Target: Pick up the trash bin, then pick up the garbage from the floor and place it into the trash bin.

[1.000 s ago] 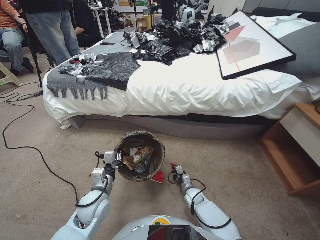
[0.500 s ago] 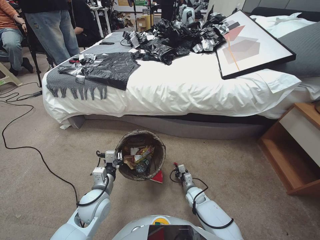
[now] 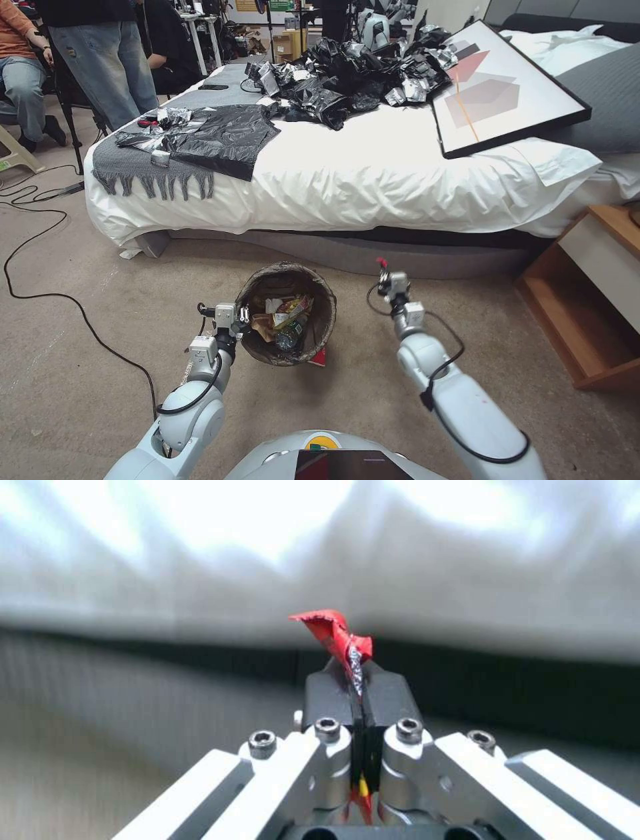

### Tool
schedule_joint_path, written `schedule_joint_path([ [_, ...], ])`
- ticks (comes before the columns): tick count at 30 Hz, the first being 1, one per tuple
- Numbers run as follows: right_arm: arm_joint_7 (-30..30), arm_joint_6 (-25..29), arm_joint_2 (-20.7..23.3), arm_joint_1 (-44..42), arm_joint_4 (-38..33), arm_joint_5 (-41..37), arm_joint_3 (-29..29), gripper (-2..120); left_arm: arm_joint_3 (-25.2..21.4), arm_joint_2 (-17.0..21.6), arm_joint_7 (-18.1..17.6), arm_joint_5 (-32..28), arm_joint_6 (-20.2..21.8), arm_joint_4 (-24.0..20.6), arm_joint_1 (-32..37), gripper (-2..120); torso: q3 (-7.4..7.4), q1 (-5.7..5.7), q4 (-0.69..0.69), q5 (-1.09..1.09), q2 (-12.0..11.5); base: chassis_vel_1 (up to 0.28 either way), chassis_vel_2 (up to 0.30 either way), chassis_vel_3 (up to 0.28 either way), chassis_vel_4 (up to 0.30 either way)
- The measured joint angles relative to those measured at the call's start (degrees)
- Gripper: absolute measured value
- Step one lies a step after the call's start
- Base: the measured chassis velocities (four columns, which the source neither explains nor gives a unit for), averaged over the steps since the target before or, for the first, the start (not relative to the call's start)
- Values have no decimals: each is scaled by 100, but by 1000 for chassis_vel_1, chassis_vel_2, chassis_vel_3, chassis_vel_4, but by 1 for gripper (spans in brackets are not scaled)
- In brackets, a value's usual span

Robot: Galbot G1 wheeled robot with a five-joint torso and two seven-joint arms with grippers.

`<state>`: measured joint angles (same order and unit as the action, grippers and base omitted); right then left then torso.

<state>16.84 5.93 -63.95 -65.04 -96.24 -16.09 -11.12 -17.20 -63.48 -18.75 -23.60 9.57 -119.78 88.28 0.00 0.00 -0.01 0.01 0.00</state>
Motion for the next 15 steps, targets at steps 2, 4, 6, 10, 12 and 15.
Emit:
schedule_joint_path([
  [2,157,-137,234,17,-797,-176,-38,0,27,1,3,21,10,0,-7,3,0,0,1,0,0,0,0,0,0],
  [4,209,-230,326,61,-1103,-317,-32,0,41,1,4,28,13,0,-9,3,0,0,1,0,0,0,0,0,0],
  [6,235,-390,484,201,-1638,-576,34,0,69,-3,7,50,19,2,-14,3,0,0,1,0,0,0,0,0,0],
  [10,194,-501,664,384,-2131,-924,179,0,104,-11,9,83,24,10,-18,3,0,0,2,0,0,0,0,0,0],
  [12,68,-568,792,570,-2515,-1195,389,0,121,-25,14,115,27,31,-28,3,0,0,2,-1,0,0,0,0,0],
  [15,-58,-574,858,717,-2734,-1357,660,0,136,-42,16,131,32,56,-46,3,0,0,1,-1,0,0,0,0,0],
])
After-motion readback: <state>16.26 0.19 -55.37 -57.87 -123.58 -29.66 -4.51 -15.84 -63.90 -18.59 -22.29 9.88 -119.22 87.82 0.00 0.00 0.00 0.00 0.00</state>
